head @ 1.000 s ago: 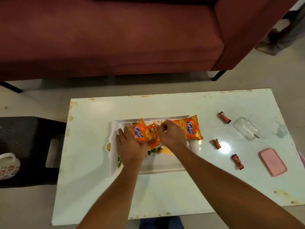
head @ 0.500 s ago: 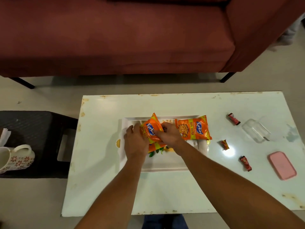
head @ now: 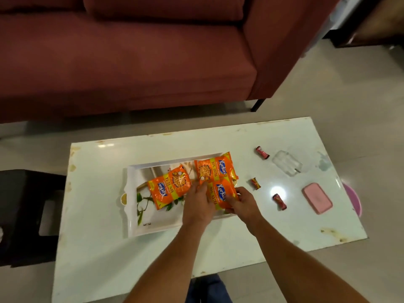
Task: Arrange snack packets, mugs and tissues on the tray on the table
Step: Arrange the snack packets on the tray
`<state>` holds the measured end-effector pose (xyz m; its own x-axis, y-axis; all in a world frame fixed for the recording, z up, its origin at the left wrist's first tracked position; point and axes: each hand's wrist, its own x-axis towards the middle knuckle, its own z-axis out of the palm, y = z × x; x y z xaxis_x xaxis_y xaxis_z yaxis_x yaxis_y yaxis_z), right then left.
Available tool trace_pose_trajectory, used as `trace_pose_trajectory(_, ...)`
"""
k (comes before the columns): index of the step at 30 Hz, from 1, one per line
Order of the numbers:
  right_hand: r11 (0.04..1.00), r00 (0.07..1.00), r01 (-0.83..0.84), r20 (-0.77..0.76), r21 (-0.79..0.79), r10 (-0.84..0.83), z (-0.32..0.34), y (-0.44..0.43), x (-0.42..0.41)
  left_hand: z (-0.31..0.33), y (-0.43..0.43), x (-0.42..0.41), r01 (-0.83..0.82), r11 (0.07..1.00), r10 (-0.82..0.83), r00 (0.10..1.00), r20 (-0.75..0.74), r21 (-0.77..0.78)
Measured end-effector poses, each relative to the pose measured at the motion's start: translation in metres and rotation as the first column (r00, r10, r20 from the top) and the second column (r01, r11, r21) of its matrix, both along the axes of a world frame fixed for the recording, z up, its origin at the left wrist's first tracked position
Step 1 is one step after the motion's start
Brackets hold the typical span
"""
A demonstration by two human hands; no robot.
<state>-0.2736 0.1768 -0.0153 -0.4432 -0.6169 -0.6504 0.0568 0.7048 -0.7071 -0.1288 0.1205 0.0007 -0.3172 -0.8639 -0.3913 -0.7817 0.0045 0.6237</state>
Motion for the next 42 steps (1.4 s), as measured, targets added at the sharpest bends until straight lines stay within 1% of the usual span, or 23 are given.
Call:
trace_pose_trajectory(4, 0.999, 0.999, 0.026, 0.036, 0.020, -0.026, -0.022, 0.016, 0.000, -0.023, 0.018, -0.002, 0.095, 0.986, -0.101, 0.994, 0.038, 0.138)
trace_pose_trajectory(6, 0.999, 0.999, 0.028, 0.018, 0.018, -0.028, -0.028, 0.017, -0.002, -0.033, 0.024, 0.000, 0.118, 0.976, -0.132, 0.989, 0.067, 0.182)
trace_pose_trajectory(8, 0.999, 0.999, 0.035, -0.036, 0.019, -0.034, -0.035, 0.016, -0.007, -0.040, 0.028, -0.002, 0.128, 0.971, -0.144, 0.987, 0.068, 0.203)
trace_pose_trajectory(10, 0.999, 0.991, 0.032, -0.128, 0.024, -0.028, -0.039, 0.017, -0.013, -0.044, 0.031, -0.004, 0.134, 0.963, -0.150, 0.987, 0.052, 0.233)
trace_pose_trajectory(13, 0.996, 0.953, -0.033, -0.296, 0.088, 0.058, -0.043, 0.017, -0.017, -0.052, 0.032, -0.010, 0.126, 0.962, -0.139, 0.990, 0.038, 0.241)
trace_pose_trajectory(16, 0.986, 0.908, -0.084, -0.396, 0.142, 0.135, -0.045, 0.017, -0.020, -0.055, 0.031, -0.015, 0.093, 0.971, -0.110, 0.992, 0.064, 0.221)
trace_pose_trajectory(18, 0.989, 0.873, -0.060, -0.474, 0.133, 0.117, -0.041, 0.019, -0.018, -0.052, 0.032, -0.015, 0.065, 0.976, -0.079, 0.995, 0.062, 0.209)
trace_pose_trajectory(19, 0.994, 0.839, -0.031, -0.539, 0.102, 0.082, -0.037, 0.020, -0.016, -0.050, 0.031, -0.013, 0.047, 0.981, -0.057, 0.997, 0.049, 0.189)
trace_pose_trajectory(21, 1.000, 0.746, -0.023, -0.665, -0.008, 0.012, -0.028, 0.018, -0.010, -0.042, 0.025, -0.004, -0.015, 0.996, 0.012, 1.000, 0.026, 0.084)
trace_pose_trajectory(22, 0.996, 0.714, -0.064, -0.700, -0.060, 0.004, -0.022, 0.012, -0.007, -0.038, 0.020, 0.003, -0.063, 0.998, 0.063, 0.998, 0.025, 0.012)
trace_pose_trajectory(23, 0.987, 0.702, -0.125, -0.712, -0.097, 0.019, -0.017, 0.003, -0.001, -0.033, 0.014, 0.013, -0.118, 0.991, 0.120, 0.992, 0.030, -0.060)
trace_pose_trajectory(24, 0.973, 0.704, -0.196, -0.709, -0.124, 0.051, -0.013, -0.007, 0.006, -0.030, 0.007, 0.025, -0.171, 0.978, 0.176, 0.984, 0.034, -0.119)
trace_pose_trajectory(26, 0.935, 0.731, -0.325, -0.664, -0.140, 0.154, -0.010, -0.031, 0.023, -0.027, -0.008, 0.051, -0.282, 0.944, 0.294, 0.955, 0.049, -0.172)
trace_pose_trajectory(29, 0.882, 0.763, -0.464, -0.543, -0.080, 0.352, -0.014, -0.066, 0.056, -0.030, -0.028, 0.083, -0.469, 0.874, 0.477, 0.877, 0.047, -0.124)
trace_pose_trajectory(31, 0.863, 0.764, -0.505, -0.471, -0.008, 0.442, -0.022, -0.085, 0.075, -0.036, -0.037, 0.096, -0.537, 0.841, 0.540, 0.840, 0.048, -0.065)
trace_pose_trajectory(33, 0.866, 0.775, -0.496, -0.421, 0.055, 0.471, -0.030, -0.097, 0.088, -0.042, -0.042, 0.105, -0.564, 0.826, 0.564, 0.825, 0.041, -0.007)
trace_pose_trajectory(38, 0.897, 0.820, -0.404, -0.365, 0.178, 0.441, -0.050, -0.104, 0.096, -0.056, -0.045, 0.111, -0.522, 0.847, 0.524, 0.852, 0.011, 0.099)
trace_pose_trajectory(40, 0.880, 0.808, -0.430, -0.349, 0.201, 0.474, -0.053, -0.102, 0.096, -0.062, -0.046, 0.113, -0.516, 0.847, 0.519, 0.855, 0.014, 0.129)
trace_pose_trajectory(42, 0.882, 0.818, -0.439, -0.328, 0.175, 0.472, -0.052, -0.097, 0.094, -0.065, -0.047, 0.113, -0.531, 0.831, 0.534, 0.845, 0.032, 0.164)
